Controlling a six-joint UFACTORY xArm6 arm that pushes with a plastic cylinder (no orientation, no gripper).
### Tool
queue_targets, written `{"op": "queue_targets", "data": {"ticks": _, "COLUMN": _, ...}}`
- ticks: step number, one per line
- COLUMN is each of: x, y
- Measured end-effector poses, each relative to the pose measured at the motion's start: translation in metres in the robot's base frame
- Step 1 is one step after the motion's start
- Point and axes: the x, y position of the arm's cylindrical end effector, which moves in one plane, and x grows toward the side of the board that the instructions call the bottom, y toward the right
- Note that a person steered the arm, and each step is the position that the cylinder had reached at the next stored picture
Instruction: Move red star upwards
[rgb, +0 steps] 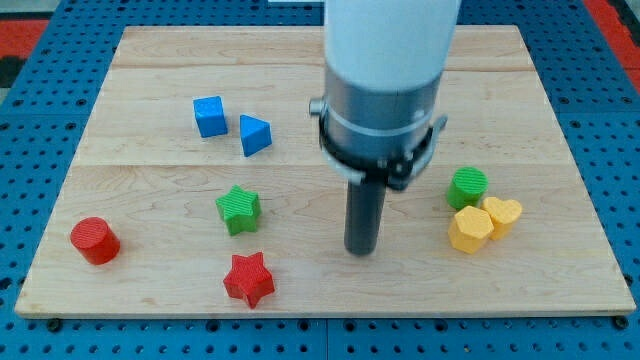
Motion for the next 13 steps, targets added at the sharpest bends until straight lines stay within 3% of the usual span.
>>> {"op": "queue_targets", "data": {"ticks": 1, "x": 0.039, "y": 0.000}}
{"op": "queue_targets", "data": {"ticks": 2, "x": 0.051, "y": -0.029}}
{"op": "queue_targets", "data": {"ticks": 4, "x": 0.033, "y": -0.174}}
{"op": "queue_targets", "data": {"ticks": 6, "x": 0.028, "y": -0.170}}
{"op": "queue_targets", "data": {"ticks": 7, "x": 0.003, "y": -0.169}}
{"op": "queue_targets", "data": {"ticks": 11, "x": -0.052, "y": -0.075}}
{"op": "queue_targets", "data": {"ticks": 13, "x": -0.053, "y": -0.058}}
